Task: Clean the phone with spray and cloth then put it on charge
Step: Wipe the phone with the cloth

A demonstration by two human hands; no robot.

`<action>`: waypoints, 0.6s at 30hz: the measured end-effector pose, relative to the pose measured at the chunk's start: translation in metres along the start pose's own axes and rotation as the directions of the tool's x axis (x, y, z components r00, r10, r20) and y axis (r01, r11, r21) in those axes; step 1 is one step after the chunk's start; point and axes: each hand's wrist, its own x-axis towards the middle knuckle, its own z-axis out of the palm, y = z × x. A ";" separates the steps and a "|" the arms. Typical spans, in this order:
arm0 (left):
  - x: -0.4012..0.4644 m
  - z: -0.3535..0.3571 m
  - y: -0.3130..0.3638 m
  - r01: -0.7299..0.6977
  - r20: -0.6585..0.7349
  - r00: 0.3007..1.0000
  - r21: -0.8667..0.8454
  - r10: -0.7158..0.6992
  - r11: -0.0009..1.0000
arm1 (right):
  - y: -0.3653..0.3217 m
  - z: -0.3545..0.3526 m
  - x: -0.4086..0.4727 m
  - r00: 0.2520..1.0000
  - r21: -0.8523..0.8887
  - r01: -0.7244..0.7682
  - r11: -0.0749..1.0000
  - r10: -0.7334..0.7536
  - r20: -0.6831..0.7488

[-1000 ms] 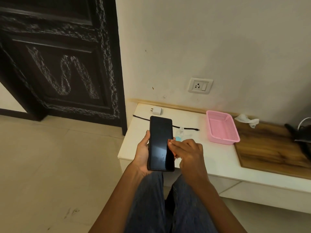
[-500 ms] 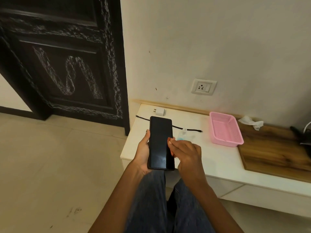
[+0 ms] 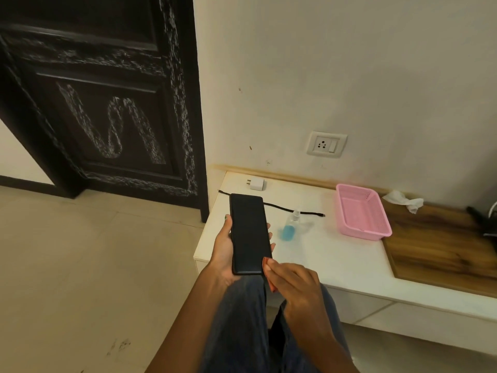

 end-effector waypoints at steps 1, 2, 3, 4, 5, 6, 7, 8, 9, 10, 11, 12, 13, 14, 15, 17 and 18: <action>0.000 0.001 -0.002 0.004 -0.009 1.000 -0.005 -0.004 1.000 | 0.000 0.001 -0.001 1.000 -0.001 -0.005 1.000 0.005 -0.012; 0.000 0.002 -0.005 0.007 -0.019 1.000 -0.009 -0.007 1.000 | 0.000 0.001 -0.001 0.999 -0.001 -0.024 1.000 0.024 -0.032; 0.001 0.004 -0.007 0.007 -0.031 0.999 -0.017 -0.007 1.000 | -0.002 0.002 0.000 0.998 -0.001 -0.047 0.999 0.047 -0.048; 0.002 0.006 -0.008 0.003 -0.046 0.999 -0.026 -0.004 1.000 | -0.006 0.003 0.002 0.996 0.003 -0.062 0.998 0.062 -0.057; 0.003 0.009 -0.008 -0.002 -0.058 0.998 -0.032 0.000 0.999 | -0.011 0.004 0.004 0.996 0.013 -0.077 0.997 0.078 -0.051; 0.003 0.011 -0.009 -0.008 -0.069 0.998 -0.030 0.005 1.000 | -0.016 0.005 0.006 0.995 0.028 -0.083 0.996 0.084 -0.046; 0.003 0.013 -0.009 -0.013 -0.080 0.997 -0.020 0.012 1.000 | -0.021 0.007 0.006 0.995 0.047 -0.084 0.995 0.086 -0.041; 0.003 0.014 -0.010 -0.020 -0.087 0.996 -0.003 0.020 1.000 | -0.025 0.008 0.006 0.996 0.069 -0.083 0.994 0.086 -0.037; 0.003 0.015 -0.011 -0.026 -0.091 0.995 0.015 0.027 1.000 | -0.027 0.010 0.006 0.997 0.099 -0.071 0.993 0.073 -0.016; 0.003 0.015 -0.012 -0.029 -0.097 0.995 0.027 0.031 0.999 | -0.026 0.011 0.004 0.999 0.120 -0.043 0.992 0.044 -0.003; 0.001 0.015 -0.013 -0.027 -0.102 0.994 0.032 0.030 0.999 | -0.023 0.011 0.003 1.000 0.138 -0.020 0.990 0.018 0.016; -0.001 0.014 -0.014 -0.023 -0.104 0.994 0.025 0.025 0.999 | -0.020 0.008 0.002 1.000 0.148 0.002 0.989 -0.006 0.022; -0.002 0.014 -0.014 -0.018 -0.098 0.995 0.005 0.018 1.000 | -0.016 0.004 0.002 0.999 0.152 0.001 0.988 -0.006 0.032; -0.003 0.015 -0.014 -0.013 -0.089 0.996 -0.020 0.011 1.000 | -0.012 0.001 0.003 1.000 0.139 -0.001 0.990 -0.003 0.027; -0.004 0.015 -0.013 -0.011 -0.084 0.996 -0.040 0.008 0.999 | -0.009 -0.003 0.004 1.000 0.125 -0.016 0.992 0.014 0.020; -0.005 0.015 -0.012 -0.007 -0.084 0.996 -0.061 0.002 0.998 | -0.005 -0.008 0.007 0.998 0.097 -0.065 0.993 0.065 0.005; -0.005 0.016 -0.012 -0.004 -0.083 0.997 -0.063 -0.001 0.998 | -0.005 -0.008 0.007 0.996 0.087 -0.088 0.992 0.089 -0.005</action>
